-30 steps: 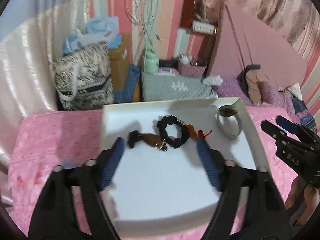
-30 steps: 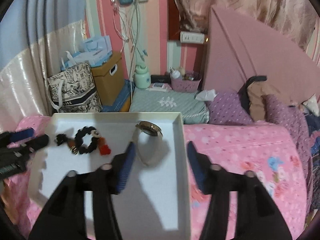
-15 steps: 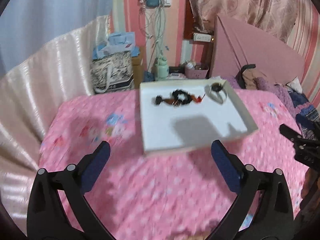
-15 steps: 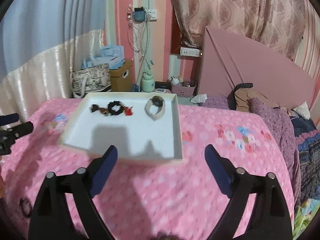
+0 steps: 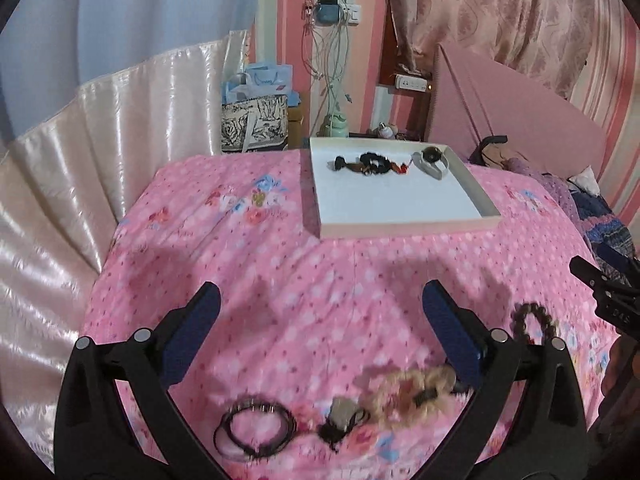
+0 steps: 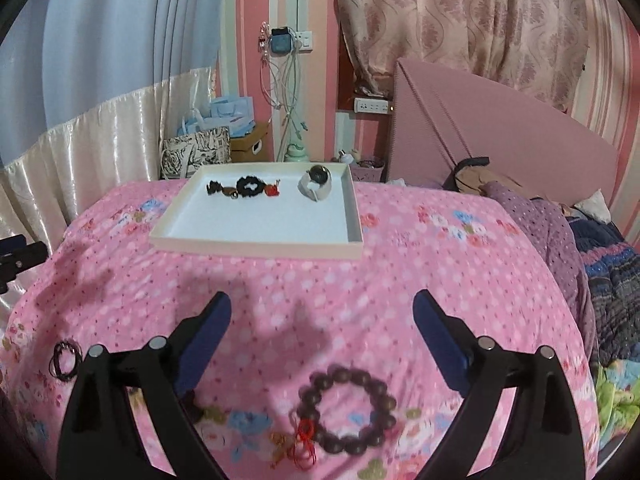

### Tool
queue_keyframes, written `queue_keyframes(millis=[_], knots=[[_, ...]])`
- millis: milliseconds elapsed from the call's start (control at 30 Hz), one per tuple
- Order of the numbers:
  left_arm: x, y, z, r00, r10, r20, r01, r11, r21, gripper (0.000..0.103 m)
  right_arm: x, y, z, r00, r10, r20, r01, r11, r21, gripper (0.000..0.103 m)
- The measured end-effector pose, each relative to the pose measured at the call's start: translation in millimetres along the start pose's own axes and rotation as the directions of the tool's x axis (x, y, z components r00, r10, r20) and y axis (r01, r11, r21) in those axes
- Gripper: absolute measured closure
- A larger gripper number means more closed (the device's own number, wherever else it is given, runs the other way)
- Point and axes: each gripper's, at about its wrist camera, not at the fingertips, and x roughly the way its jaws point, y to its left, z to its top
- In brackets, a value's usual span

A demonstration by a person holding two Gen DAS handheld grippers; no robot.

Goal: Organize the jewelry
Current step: 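Move left tool to the jade pendant's black cord while right tool moves to the red tassel charm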

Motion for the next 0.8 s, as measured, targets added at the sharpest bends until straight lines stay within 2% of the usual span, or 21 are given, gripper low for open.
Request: queue_keyframes(millis=[200, 433, 567, 733, 800], knots=[[-1, 2, -40, 1.000, -0.007, -0.021, 0.006, 1.000, -0.027, 0.003, -3, -3, -37, 1.000, 0.014, -0.024, -0.013, 0.999, 0.043, 0.011], [23, -2, -81, 0.997, 0.003, -0.074, -0.005, 1.000, -0.024, 0.003, 9, -1, -72, 0.998, -0.013, -0.056, 0.016, 0.999, 0.046, 0.011], [31, -1, -104, 0.997, -0.015, -0.074, 0.012, 0.999, -0.045, 0.003, 11, 2, -88, 0.999, -0.007, -0.042, 0.009, 0.998, 0.055, 0.011], [27, -9, -112, 0.999, 0.008, -0.042, -0.008, 1.000, 0.015, 0.003, 19, 4, -102, 0.998, -0.015, -0.064, 0.017, 0.999, 0.030, 0.012], [26, -12, -114, 0.999, -0.006, -0.037, 0.007, 1.000, 0.029, 0.003, 19, 4, -104, 0.998, -0.026, -0.058, 0.028, 0.999, 0.027, 0.012]])
